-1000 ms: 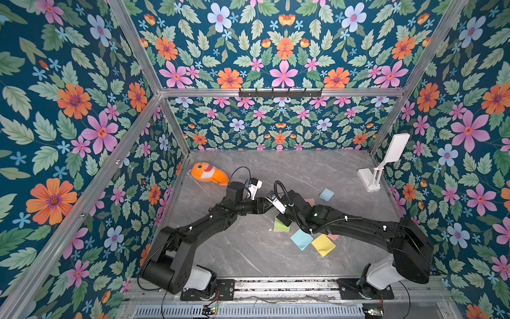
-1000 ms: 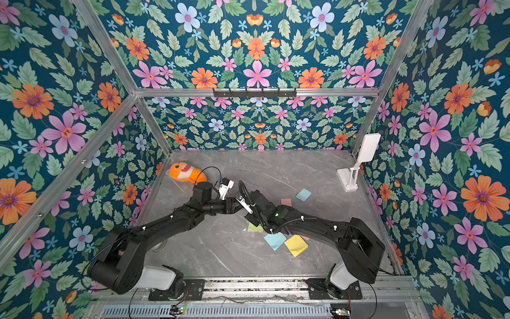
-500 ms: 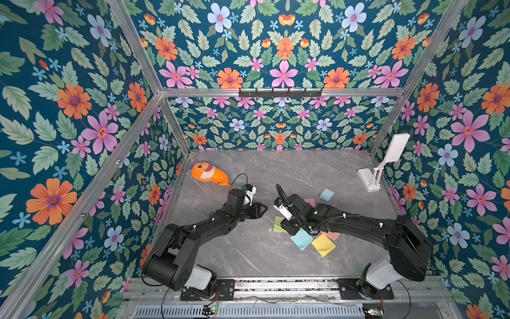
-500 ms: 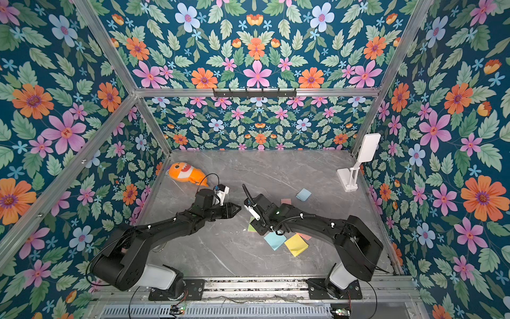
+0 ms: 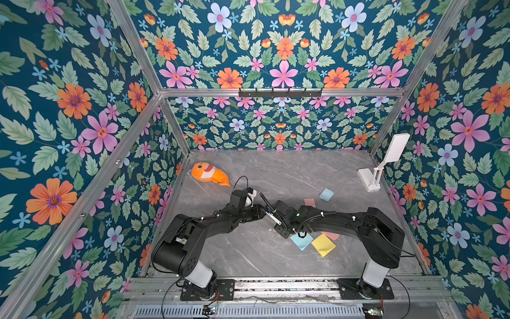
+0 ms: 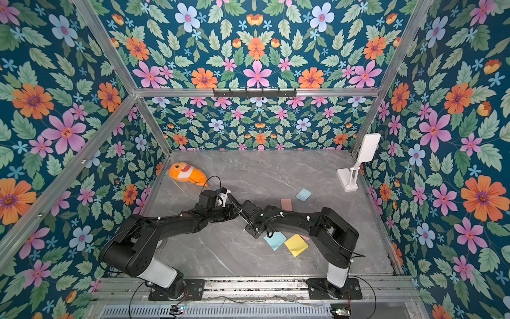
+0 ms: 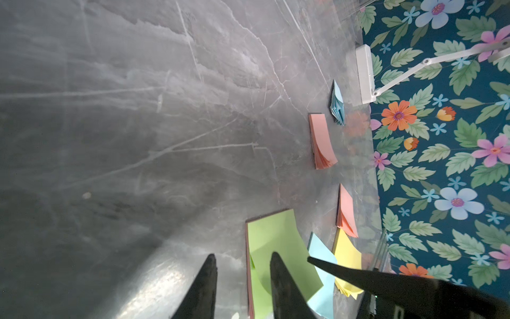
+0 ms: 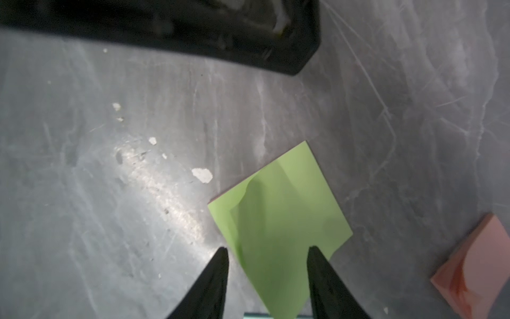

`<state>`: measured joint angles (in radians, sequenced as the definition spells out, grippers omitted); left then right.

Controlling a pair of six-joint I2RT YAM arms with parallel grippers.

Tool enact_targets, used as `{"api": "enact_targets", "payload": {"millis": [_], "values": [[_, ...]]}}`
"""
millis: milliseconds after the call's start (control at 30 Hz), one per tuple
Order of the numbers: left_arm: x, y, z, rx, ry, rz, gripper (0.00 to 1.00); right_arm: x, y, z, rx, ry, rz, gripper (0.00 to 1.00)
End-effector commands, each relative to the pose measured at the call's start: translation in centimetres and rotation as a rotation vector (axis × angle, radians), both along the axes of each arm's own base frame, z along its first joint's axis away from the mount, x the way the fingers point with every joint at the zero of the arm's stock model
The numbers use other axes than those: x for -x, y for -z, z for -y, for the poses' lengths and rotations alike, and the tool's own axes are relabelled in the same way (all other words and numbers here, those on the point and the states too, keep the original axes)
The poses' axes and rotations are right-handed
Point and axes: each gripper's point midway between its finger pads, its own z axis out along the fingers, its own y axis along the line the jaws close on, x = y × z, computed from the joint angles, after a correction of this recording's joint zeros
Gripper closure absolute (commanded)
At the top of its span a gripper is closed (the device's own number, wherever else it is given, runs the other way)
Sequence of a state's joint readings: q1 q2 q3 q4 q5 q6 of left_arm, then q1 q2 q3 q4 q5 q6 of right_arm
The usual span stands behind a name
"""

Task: Tear off pages from different memo pads
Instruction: Pick up the memo pad from the center of the board.

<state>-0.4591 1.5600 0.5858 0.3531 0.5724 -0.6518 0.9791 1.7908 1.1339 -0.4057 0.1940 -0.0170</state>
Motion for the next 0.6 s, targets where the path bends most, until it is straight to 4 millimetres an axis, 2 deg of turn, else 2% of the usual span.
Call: {"api": "enact_targets", "payload": {"millis": [0,233,333,500,567], "values": [[-0.3,-0.9,0.5,0.036,0.012,0.024,0.67,-1.2,-0.1,0.2,0.049,-0.015,0.079,0.55],[-0.3,-1.0,0.5,0.042,0.018,0.022,0.69,-1.6,1.3,0.2,0.141,-0.064,0.161,0.60],[-0.3,-1.0,0.5,0.046,0.017,0.016,0.70,-1.7,1.1,-0.3,0.129,-0.068,0.191,0.71],[-0.3,-1.6,0.1,0.059,0.009,0.021,0.72,-2.6,-0.2,-0.4,0.120,-0.065,0.276,1.00],[-0.4,-2.3,-0.3,0.075,0.009,0.035,0.71,-2.6,-1.3,-0.4,0.085,-0.063,0.300,1.00]]}}
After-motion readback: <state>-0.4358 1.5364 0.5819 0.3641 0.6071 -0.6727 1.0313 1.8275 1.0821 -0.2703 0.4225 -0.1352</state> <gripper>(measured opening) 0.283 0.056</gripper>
